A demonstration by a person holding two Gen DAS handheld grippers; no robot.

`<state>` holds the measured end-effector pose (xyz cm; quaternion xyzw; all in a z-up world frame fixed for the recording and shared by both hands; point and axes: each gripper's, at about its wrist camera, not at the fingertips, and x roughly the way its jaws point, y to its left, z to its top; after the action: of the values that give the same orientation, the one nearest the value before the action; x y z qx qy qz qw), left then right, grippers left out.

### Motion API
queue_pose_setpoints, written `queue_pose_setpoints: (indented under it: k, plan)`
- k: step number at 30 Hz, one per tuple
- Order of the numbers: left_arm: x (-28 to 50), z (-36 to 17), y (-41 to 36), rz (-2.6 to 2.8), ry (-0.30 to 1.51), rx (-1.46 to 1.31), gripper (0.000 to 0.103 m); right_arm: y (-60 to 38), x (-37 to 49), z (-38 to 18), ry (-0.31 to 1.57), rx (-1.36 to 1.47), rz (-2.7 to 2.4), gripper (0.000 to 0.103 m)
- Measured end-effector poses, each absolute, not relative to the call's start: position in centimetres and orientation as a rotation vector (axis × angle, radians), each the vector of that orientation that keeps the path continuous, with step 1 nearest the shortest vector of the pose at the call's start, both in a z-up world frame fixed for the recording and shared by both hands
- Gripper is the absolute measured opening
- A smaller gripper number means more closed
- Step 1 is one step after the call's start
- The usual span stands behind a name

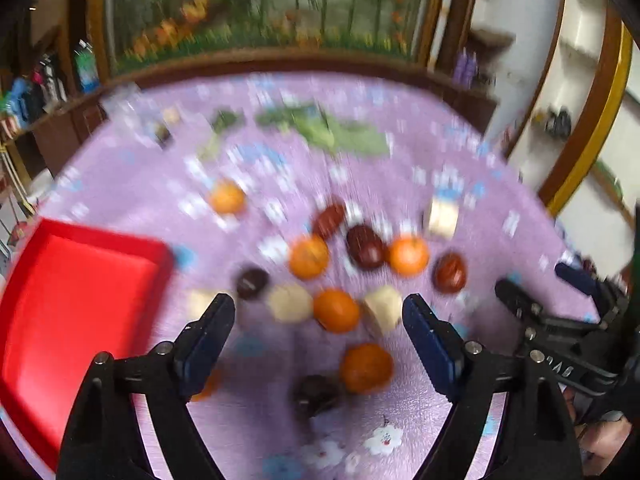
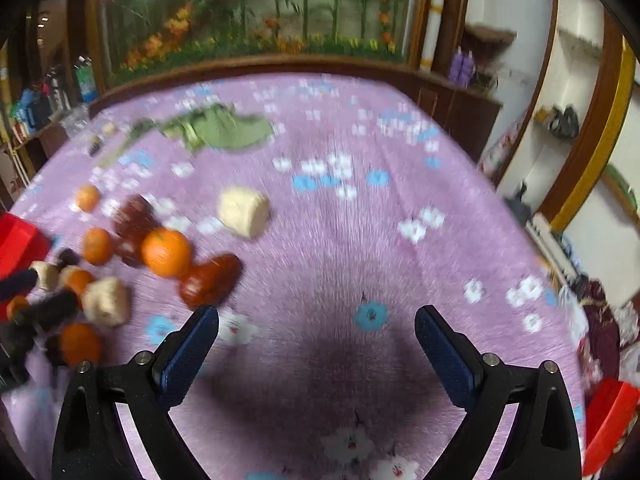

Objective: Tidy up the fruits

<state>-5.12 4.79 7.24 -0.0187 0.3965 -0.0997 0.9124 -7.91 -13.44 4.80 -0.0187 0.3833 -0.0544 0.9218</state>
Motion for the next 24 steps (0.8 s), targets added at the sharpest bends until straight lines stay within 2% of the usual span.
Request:
queue_pose_setpoints:
  k: [3, 7, 13, 20, 24]
  plan:
    - [-7.5, 10.9, 7.6, -0.225, 0.688, -0.082, 0.086, -12.7, -9.1, 6.6, 0.727, -0.035, -0.076, 0.1]
    - [-9.5, 13.4, 10.5, -0.218, 0.609, -0.085, 0.086, -11.5, -9.6, 7.9, 0.705, 0.0, 0.018, 0.1]
    - [-9.8, 11.5, 13.2, -0.232, 0.7, -0.166, 0.085, -8.0, -10.0, 6.8, 0.746, 0.023, 0.18, 0.1]
    - [-10.7, 9.1, 12.9, -0.196, 0.723, -0.074, 0.085, -4.4, -10.3, 4.9, 0.806, -0.015, 0.304, 0.09]
    - [-11.0, 8.3, 12.3, -0.139, 0.715, 0.005, 0.085, -3.4, -10.6, 4.8, 0.803, -0.032, 0.316, 0.09]
